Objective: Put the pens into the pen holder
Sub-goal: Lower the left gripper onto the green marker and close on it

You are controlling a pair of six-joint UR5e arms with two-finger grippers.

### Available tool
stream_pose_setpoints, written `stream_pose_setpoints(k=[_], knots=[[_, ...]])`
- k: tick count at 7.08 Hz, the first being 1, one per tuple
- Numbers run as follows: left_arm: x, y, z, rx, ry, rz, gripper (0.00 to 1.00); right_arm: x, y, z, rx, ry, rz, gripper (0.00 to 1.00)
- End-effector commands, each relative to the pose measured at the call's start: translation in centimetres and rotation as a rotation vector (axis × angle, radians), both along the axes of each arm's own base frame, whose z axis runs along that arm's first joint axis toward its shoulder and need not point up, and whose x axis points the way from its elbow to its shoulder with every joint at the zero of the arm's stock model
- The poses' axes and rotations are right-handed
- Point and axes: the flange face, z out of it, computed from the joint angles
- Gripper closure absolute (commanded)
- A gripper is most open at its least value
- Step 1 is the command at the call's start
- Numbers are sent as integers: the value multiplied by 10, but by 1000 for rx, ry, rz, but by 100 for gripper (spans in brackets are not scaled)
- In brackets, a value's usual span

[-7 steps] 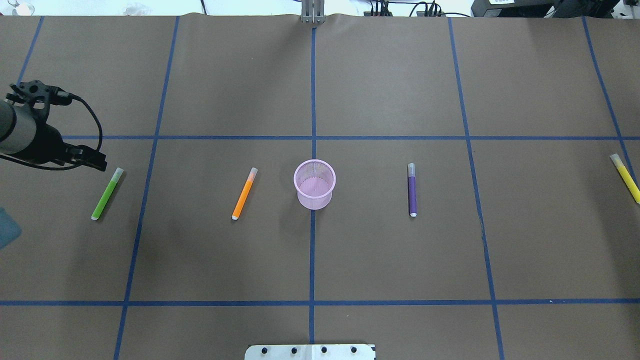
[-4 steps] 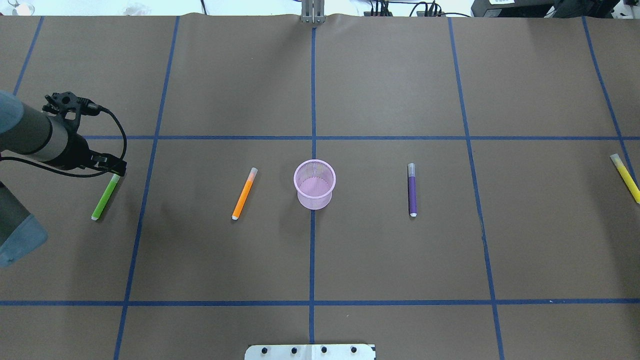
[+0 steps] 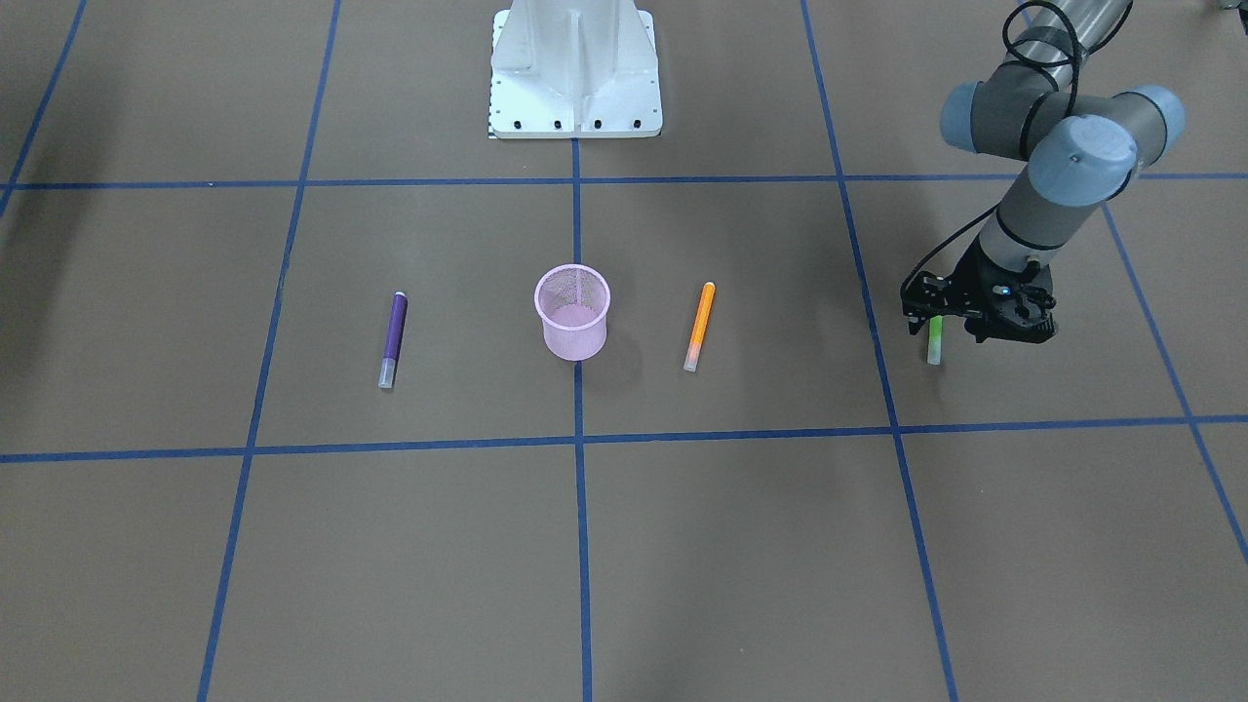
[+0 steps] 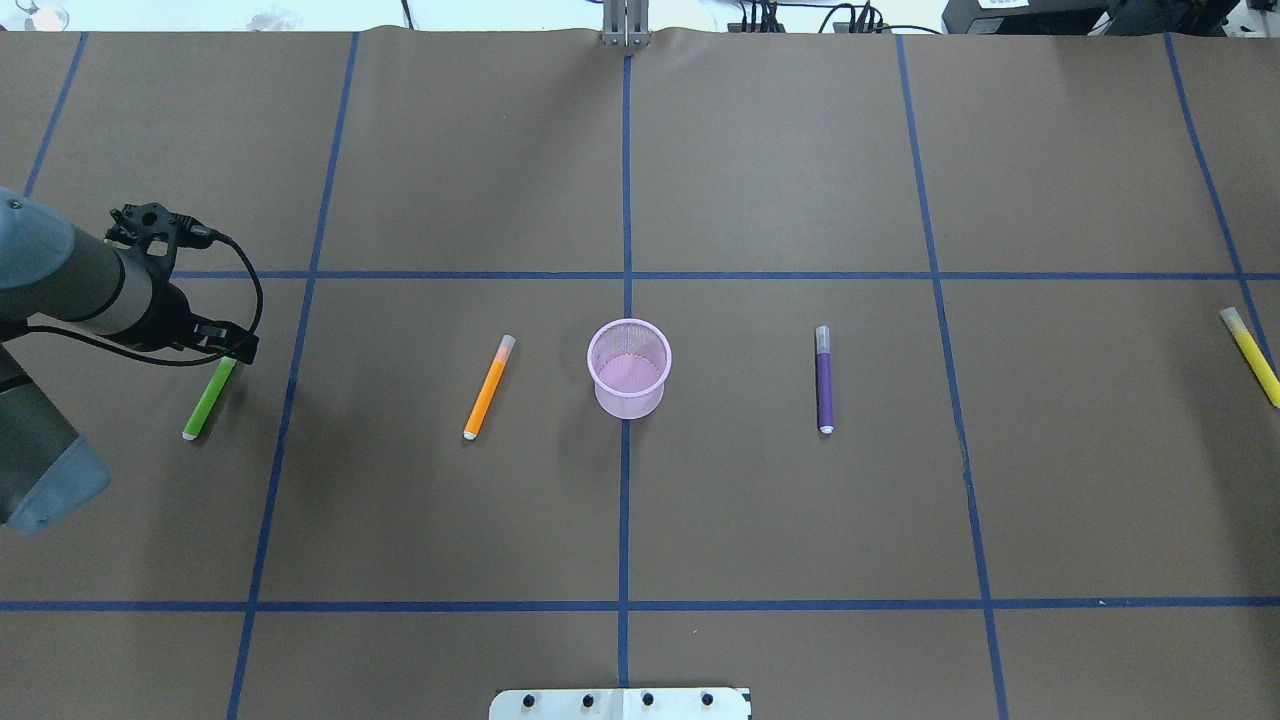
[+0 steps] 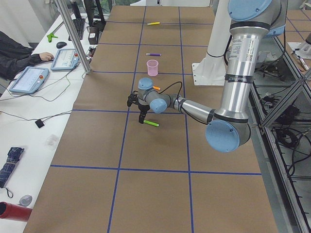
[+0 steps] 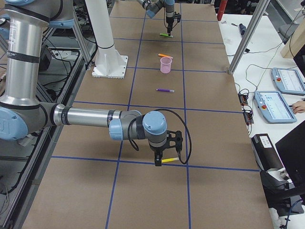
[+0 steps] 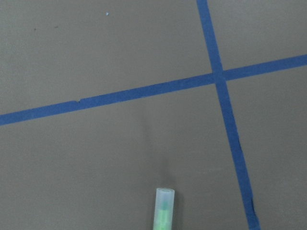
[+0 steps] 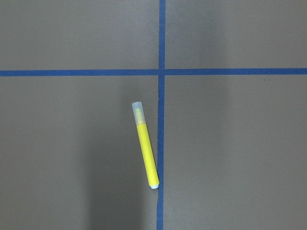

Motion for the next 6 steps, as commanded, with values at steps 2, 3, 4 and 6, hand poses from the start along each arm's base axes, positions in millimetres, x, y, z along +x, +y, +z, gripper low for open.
stream_pose_setpoints(k=[2, 3, 4, 6], knots=[[7, 4, 4, -5, -5, 15, 20, 0, -1, -1, 1, 0, 0, 1], [8, 4, 4, -4, -5, 17, 23, 0, -1, -1, 1, 0, 0, 1], [10, 6, 6, -4, -8, 23, 26, 0, -1, -1, 1, 0, 0, 1], [12, 6, 12, -10, -16, 27, 28, 0, -2, -1, 4, 0, 0, 1]])
